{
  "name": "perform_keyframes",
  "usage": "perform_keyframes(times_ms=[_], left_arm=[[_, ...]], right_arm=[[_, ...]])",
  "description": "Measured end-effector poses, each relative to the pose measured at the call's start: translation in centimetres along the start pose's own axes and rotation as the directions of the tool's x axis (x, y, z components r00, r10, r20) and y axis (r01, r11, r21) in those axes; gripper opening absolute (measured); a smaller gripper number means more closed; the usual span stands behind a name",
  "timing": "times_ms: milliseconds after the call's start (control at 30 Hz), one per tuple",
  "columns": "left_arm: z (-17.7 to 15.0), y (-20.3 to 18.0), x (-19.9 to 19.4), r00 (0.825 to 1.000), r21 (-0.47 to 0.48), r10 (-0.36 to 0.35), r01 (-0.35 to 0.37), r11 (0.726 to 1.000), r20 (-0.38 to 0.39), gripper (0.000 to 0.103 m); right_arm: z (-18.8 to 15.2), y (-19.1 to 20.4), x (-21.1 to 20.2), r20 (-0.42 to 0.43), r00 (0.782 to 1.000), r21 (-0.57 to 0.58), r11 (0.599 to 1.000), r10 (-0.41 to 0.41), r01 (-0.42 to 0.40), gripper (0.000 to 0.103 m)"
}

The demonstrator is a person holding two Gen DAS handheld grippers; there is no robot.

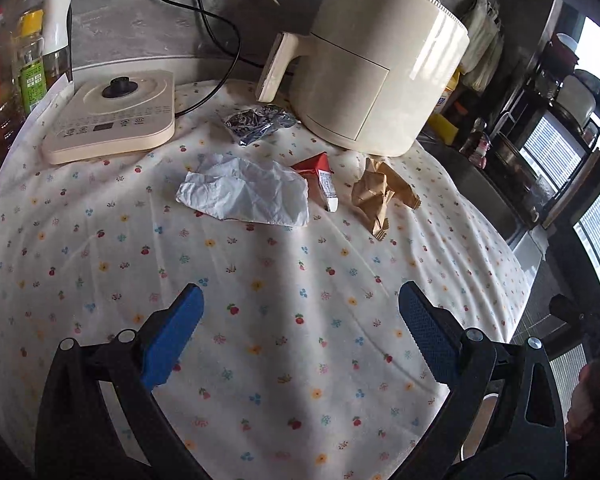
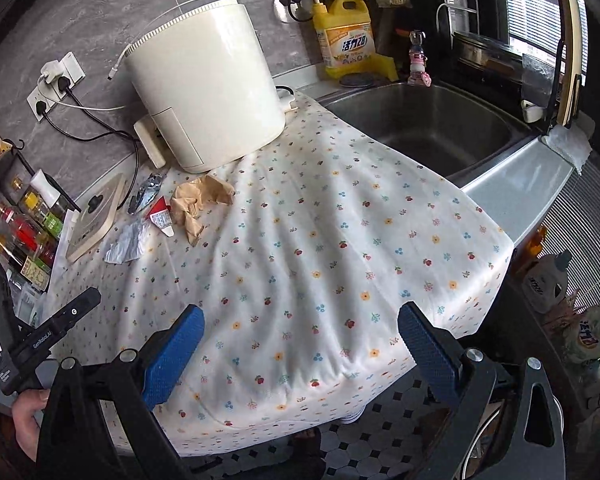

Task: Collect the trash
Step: 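Grasp the white tissue with the left tool while the right tool grasps the brown paper bag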

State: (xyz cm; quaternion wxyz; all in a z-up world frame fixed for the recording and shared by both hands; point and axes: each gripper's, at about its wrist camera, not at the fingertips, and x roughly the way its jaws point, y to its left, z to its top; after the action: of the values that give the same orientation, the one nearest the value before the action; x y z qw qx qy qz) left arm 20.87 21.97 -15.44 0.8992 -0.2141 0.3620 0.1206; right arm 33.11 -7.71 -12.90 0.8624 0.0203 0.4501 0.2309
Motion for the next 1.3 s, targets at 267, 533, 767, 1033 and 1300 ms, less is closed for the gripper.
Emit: perform_keyframes(times_ms=[267,533,767,1033,1300], left_arm=[[3.5,3.9,2.4,1.000,0.001,-0.016,0.016,1.000,-0.003,0.089],[5.8,6.9,6.0,0.998,-0.027,0.000,-0.002,1.000,-0.063,0.063],[6.5,7.1,7.9,0.996,-0.004,0.005,-0.005,1.000,-0.089,0.047],[6.4,6.7,7.8,0.995,0.048,-0.007,0.011,0.999,-0.097,0.007],[6.9,9.0,5.0,1.000,-0.012,0.002,-0.002,1.000,-0.010,0.007]], right_arm=[[1.2,3.4,3.1,0.013,1.000,0.017,1.000,-0.001,0.000,0.095],[2.2,5.5,5.5,-0.001,1.000,0.022,1.000,-0.021,0.021,0.095],[3.3,7.6,7.4,-0.017,1.000,-0.020,1.000,-0.020,0.020,0.095],[5.1,10.8,10.4,-0.051,0.999,-0.094,0.995,-0.014,0.009,0.090],[6.8,14.3,14.0,-0.101,0.995,-0.188,0.982,-0.014,-0.005,0.081]])
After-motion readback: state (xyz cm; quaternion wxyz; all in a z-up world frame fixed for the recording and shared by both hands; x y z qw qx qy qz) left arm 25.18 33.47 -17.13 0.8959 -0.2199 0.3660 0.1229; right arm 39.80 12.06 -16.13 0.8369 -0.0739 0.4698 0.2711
